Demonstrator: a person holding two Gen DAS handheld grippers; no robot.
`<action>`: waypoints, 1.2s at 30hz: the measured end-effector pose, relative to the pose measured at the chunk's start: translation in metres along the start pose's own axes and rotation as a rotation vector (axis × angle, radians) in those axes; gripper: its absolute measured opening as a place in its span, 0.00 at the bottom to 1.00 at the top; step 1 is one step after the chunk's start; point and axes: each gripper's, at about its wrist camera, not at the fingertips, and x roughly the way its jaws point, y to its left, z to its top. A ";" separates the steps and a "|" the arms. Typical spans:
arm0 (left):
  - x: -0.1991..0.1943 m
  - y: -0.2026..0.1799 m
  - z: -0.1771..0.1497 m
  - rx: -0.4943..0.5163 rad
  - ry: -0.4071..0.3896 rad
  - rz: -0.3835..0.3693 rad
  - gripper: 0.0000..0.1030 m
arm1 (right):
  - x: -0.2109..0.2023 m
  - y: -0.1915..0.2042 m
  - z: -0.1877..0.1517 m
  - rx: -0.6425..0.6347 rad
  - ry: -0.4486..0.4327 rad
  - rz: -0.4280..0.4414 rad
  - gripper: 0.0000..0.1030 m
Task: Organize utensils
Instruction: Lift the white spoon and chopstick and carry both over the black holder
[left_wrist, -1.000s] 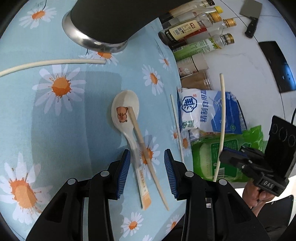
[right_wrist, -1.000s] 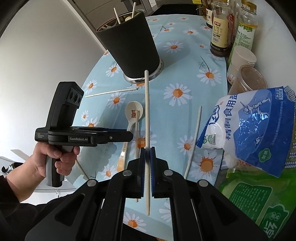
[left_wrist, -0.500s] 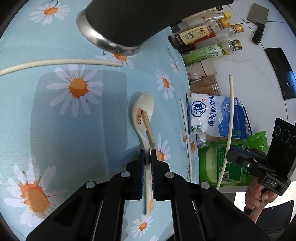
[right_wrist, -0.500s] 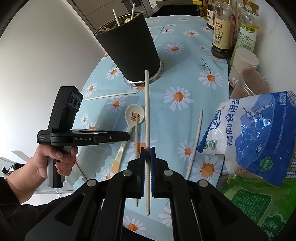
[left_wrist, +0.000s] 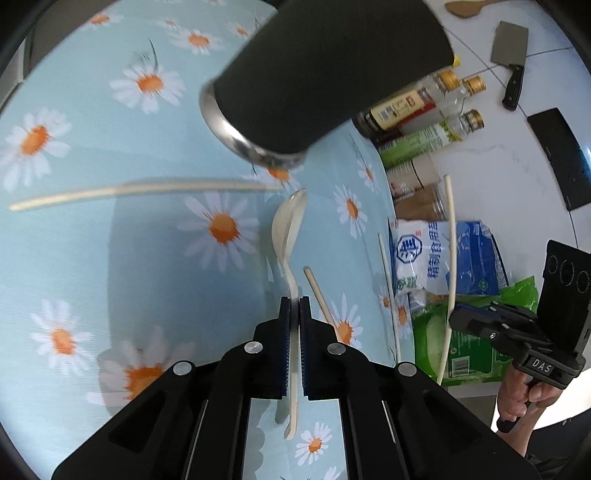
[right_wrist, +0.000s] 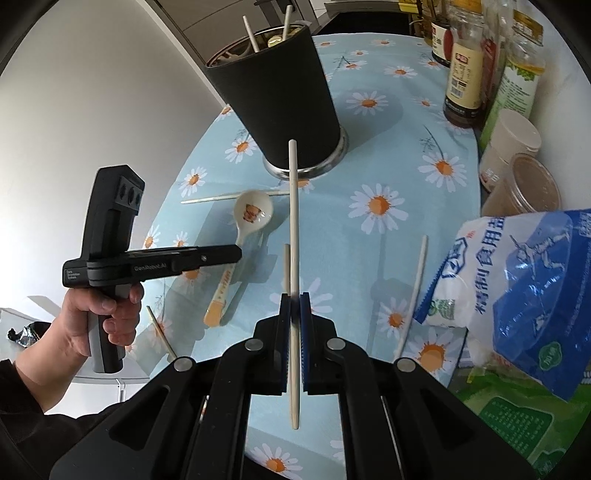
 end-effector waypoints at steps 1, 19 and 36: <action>-0.006 0.000 0.001 0.002 -0.015 0.002 0.03 | 0.000 0.002 0.001 -0.003 -0.002 0.005 0.05; -0.127 -0.061 0.017 0.142 -0.331 -0.037 0.03 | -0.026 0.035 0.047 -0.055 -0.215 0.250 0.05; -0.172 -0.126 0.080 0.325 -0.593 -0.057 0.03 | -0.071 0.022 0.119 0.044 -0.521 0.383 0.05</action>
